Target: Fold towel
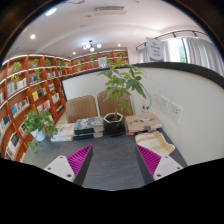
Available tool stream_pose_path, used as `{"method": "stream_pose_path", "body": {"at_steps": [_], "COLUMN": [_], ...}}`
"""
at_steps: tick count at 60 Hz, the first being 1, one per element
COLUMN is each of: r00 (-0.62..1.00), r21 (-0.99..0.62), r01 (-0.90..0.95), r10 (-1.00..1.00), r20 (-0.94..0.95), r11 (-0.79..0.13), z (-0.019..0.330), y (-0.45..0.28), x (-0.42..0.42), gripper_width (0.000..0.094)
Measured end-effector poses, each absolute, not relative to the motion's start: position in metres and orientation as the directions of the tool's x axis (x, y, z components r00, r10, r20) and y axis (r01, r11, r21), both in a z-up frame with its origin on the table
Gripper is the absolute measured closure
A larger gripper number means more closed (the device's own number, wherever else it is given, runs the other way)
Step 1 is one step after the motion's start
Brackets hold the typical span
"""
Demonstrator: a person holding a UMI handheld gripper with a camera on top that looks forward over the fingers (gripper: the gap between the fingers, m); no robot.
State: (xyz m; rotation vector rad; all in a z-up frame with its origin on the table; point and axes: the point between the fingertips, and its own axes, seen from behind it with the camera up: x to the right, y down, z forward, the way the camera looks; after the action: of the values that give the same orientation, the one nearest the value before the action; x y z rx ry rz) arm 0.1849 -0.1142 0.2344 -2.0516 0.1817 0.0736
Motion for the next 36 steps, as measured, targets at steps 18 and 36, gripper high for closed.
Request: {"method": "stream_pose_path", "body": {"at_steps": [18, 36], "r00": [0.992, 0.994], "r21": [-0.863, -0.866], "r01": [-0.089, -0.019], "r10": [0.032, 0.086], "r20": [-0.121, -0.072], "r11": [-0.497, -0.499], "z": [0.234, 0.229], "y": [-0.196, -0.234], "x": [0.068, 0.035], "gripper_width": [0.0084, 0.0084]}}
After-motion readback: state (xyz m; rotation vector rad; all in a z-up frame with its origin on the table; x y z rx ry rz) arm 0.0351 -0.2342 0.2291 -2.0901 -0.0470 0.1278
